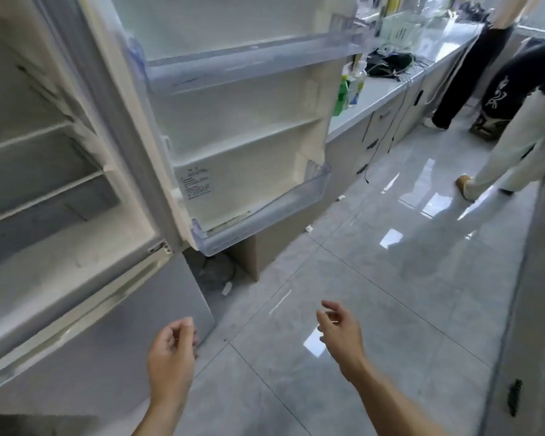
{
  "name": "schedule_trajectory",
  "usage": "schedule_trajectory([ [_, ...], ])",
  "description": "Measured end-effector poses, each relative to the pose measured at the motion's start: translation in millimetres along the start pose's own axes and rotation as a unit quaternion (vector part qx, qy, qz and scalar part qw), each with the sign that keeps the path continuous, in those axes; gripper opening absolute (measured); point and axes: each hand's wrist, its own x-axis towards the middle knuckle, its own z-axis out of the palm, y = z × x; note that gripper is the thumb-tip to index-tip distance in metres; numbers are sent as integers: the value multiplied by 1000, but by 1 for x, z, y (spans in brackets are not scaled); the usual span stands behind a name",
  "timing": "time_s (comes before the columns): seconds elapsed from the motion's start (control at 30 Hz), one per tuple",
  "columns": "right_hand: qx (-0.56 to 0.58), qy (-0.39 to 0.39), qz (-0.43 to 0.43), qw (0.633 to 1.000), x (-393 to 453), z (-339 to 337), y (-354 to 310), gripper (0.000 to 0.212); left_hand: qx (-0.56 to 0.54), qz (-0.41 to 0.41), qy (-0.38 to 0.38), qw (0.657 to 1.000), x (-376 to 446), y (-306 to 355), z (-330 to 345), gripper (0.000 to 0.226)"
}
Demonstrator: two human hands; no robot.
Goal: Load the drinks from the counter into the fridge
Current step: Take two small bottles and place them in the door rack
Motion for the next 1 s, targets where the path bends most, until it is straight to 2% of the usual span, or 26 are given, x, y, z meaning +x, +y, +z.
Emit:
schedule_trajectory([
  [0.17, 22, 96, 65, 993, -9, -99, 51, 20, 75, -30, -104, 991, -29, -19, 58, 12],
  [0.3, 40, 149, 117, 981, -19, -144, 84, 19, 139, -56, -179, 972, -33, -39, 80, 11],
  [0.43, 48, 176, 174, 968, -31, -162, 115, 19, 195, -108, -254, 941, -23, -59, 95, 10],
  [0.6, 41, 204, 261, 943, -56, -176, 144, 19, 294, -172, -340, 876, -4, -81, 104, 13],
  [0.77, 30, 225, 346, 910, -81, -183, 179, 22, 369, -208, -380, 822, 13, -94, 134, 18],
  [1.0, 39, 242, 445, 861, -87, -198, 220, 26, 381, -204, -410, 803, 17, -81, 231, 16],
])
